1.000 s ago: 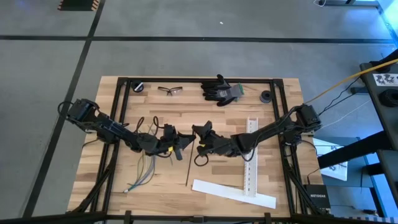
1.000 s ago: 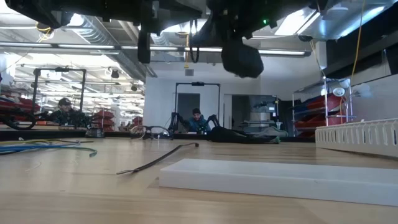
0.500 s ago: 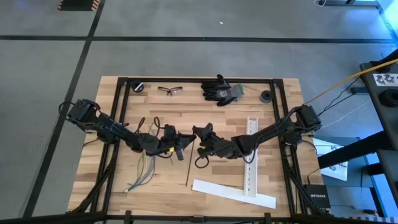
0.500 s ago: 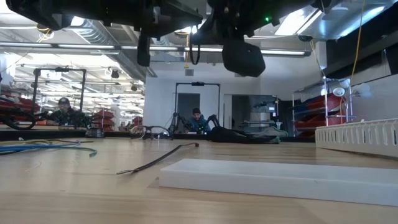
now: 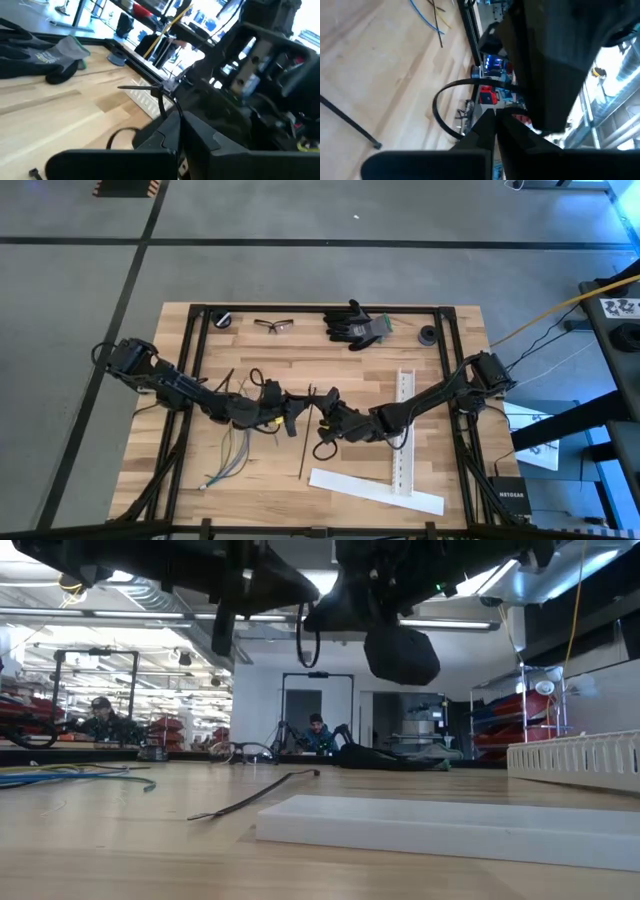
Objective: Ziptie cables
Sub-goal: Wrap the cable wires with the black zip tie
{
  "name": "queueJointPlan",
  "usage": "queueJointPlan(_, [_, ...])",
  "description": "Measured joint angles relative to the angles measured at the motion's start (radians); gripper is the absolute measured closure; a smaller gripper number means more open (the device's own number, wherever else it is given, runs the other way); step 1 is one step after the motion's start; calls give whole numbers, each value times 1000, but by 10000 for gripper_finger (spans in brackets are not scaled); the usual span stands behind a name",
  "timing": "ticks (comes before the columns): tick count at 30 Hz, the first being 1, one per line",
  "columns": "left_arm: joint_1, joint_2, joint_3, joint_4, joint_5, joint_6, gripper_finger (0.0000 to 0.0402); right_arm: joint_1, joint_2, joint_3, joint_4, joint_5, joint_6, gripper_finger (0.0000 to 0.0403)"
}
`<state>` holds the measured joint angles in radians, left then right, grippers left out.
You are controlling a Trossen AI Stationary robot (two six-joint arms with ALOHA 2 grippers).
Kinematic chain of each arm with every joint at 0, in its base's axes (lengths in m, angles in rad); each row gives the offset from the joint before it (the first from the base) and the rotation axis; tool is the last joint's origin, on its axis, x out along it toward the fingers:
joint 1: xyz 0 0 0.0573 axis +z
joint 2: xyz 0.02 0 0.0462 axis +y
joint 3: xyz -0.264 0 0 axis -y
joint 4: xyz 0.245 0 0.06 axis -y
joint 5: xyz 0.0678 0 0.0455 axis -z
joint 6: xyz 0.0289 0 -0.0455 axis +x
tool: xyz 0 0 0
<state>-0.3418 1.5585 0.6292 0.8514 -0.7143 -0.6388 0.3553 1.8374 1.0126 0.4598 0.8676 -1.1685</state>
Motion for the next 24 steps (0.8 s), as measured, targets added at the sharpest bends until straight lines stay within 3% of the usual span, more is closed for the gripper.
queueJointPlan(9, [-28,3,-1,-173,4,13,402,-2,-2,1,13,-5,120,402])
queueJointPlan(19, [-28,3,-1,-162,4,37,402,-2,-2,2,10,-23,145,402])
queueJointPlan(24, [-32,3,-1,-160,4,49,402,-2,-2,2,19,-24,146,365])
